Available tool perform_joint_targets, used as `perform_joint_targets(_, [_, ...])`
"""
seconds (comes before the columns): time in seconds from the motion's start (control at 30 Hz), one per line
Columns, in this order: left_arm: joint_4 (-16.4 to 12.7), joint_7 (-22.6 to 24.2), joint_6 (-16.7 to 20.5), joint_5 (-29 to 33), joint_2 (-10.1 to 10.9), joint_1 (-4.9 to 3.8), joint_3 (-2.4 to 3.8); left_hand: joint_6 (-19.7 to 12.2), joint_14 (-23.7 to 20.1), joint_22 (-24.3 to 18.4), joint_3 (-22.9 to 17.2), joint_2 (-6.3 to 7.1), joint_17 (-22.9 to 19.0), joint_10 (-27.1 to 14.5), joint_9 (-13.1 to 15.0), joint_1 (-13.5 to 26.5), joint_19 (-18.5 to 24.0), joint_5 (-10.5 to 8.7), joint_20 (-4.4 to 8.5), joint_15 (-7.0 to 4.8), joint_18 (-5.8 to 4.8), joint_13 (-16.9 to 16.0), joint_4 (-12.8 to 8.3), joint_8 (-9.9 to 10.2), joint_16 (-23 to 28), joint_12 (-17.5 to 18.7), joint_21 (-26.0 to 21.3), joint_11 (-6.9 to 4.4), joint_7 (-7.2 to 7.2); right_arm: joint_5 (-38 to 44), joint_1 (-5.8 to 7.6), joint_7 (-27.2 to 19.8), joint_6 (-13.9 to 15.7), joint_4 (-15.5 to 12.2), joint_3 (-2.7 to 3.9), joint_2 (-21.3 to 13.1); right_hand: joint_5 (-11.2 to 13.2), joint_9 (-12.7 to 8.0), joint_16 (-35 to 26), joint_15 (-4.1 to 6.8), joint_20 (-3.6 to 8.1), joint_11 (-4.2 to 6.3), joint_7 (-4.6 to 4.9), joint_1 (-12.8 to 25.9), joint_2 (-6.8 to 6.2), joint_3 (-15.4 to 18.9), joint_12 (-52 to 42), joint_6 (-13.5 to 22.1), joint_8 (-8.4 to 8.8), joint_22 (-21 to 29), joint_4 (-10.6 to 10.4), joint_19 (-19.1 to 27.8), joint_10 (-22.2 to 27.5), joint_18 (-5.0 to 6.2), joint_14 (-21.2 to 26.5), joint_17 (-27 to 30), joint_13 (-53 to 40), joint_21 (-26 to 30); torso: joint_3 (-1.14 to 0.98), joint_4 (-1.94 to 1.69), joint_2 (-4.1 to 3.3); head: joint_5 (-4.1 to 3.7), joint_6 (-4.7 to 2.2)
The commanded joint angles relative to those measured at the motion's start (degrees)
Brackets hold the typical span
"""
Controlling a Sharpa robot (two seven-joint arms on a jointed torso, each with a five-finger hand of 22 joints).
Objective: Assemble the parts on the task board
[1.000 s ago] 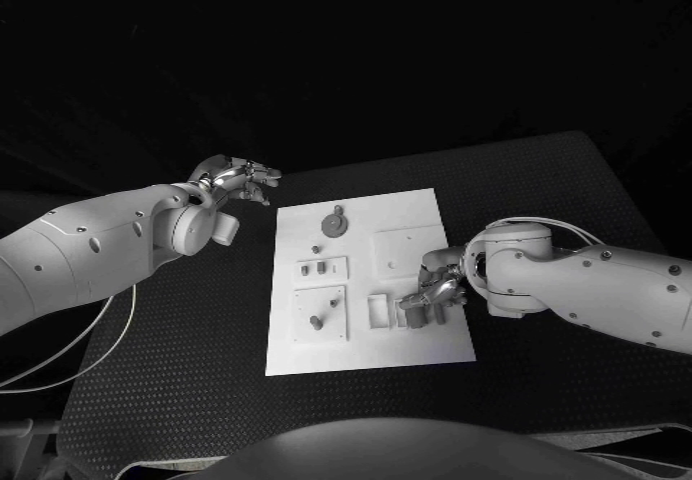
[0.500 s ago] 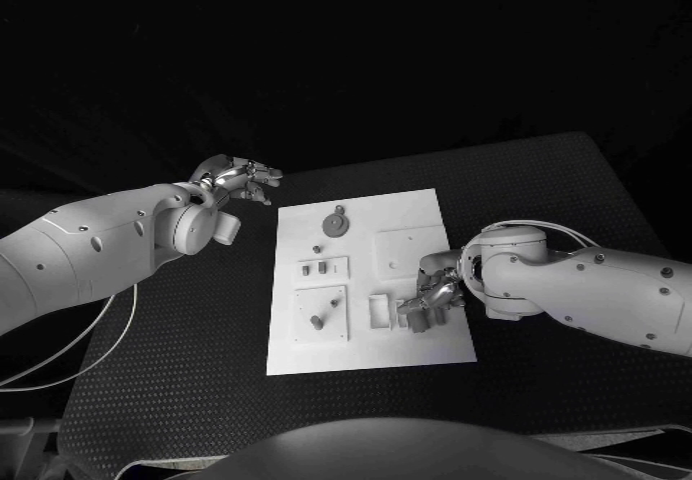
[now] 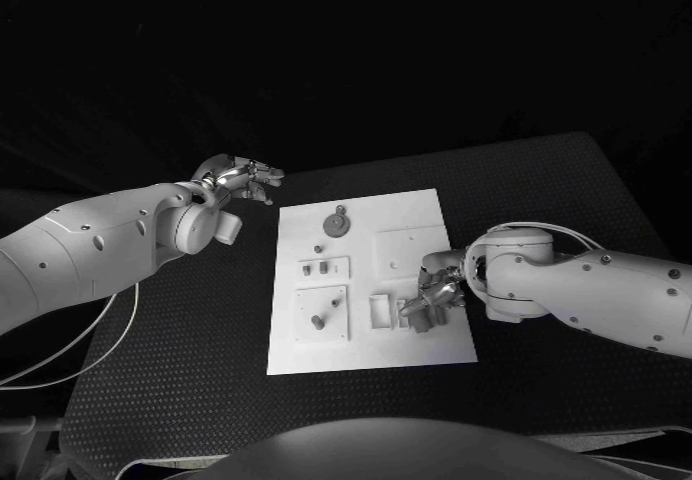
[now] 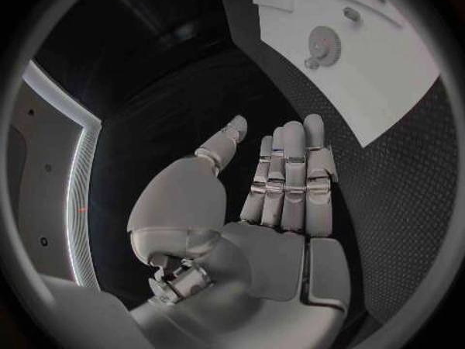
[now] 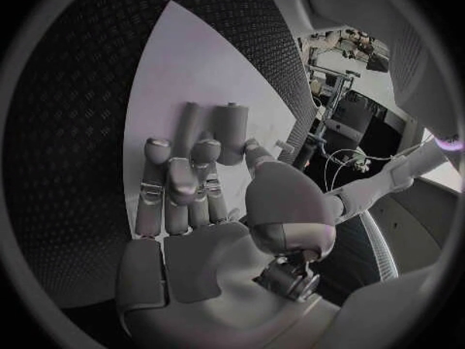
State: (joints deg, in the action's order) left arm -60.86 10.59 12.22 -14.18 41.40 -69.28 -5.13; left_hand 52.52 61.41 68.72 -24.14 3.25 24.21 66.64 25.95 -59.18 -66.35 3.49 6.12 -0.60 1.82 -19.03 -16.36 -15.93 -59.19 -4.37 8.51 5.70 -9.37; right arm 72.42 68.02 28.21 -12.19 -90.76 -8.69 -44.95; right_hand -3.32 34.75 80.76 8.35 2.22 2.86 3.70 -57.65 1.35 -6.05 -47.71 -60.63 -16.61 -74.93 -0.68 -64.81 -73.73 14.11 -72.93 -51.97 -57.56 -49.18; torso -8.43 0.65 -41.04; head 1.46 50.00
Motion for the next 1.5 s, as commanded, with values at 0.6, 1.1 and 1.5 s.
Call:
perform_joint_targets(0.6, [-0.12, 0.24, -0.88, -0.12, 0.27, -0.07, 0.03, -0.29, 0.45, 0.12, 0.33, -0.1, 0.07, 0.09, -0.08, 0.78, -0.39, -0.07, 0.2, -0.1, 0.66, -0.09, 0.02, -0.24, 0.34, -0.13, -0.41, -0.07, -0.05, -14.48, 2.37, 0.18, 5.85, -1.83, 0.14, -0.84, -0.37, 0.17, 0.02, 0.33, -0.37, -0.01, -0.13, 5.82, 1.93, -18.24, -0.21, -1.76, 1.04, -0.94, 17.36, -1.38, -0.92, 0.89, -0.58, 0.22, 0.47, 0.11, 0.09, 0.04, -0.04, 0.55, 0.0])
perform_joint_targets(1.1, [-0.21, 0.03, -1.17, -0.11, 0.09, -0.09, 0.03, -0.34, 0.44, 0.14, 0.41, -0.08, 0.1, 0.06, -0.1, 1.09, -0.4, -0.11, 0.19, -0.09, 0.64, -0.09, 0.09, -0.24, 0.37, -0.1, -0.45, -0.06, -0.07, -18.49, 3.01, 0.98, 3.8, 1.62, 0.03, 2.79, -0.33, 0.34, 0.0, 0.32, -0.38, -0.03, -0.12, 7.4, 1.61, -19.23, -0.19, -1.79, 1.16, -0.94, 17.24, -1.52, -0.96, 0.89, -0.66, 0.27, 0.54, 0.12, 0.22, 0.01, -0.1, 0.93, 0.0])
perform_joint_targets(1.5, [-0.29, -0.25, -1.38, -0.11, -0.04, -0.1, 0.03, -0.37, 0.42, 0.17, 0.49, -0.13, 0.13, 0.02, -0.13, 1.52, -0.39, -0.18, 0.19, -0.07, 0.64, -0.1, 0.19, -0.26, 0.41, -0.07, -0.52, -0.04, -0.07, -19.29, 2.88, 1.31, 2.78, 3.11, -1.46, 5.18, -0.34, 0.48, -0.03, 0.32, -0.37, -0.04, -0.11, 8.81, 1.63, -19.96, -0.17, -1.77, 1.26, -0.94, 17.17, -1.56, -0.94, 0.89, -0.67, 0.29, 0.57, 0.15, 0.04, -0.04, 0.0, 1.28, 0.0])
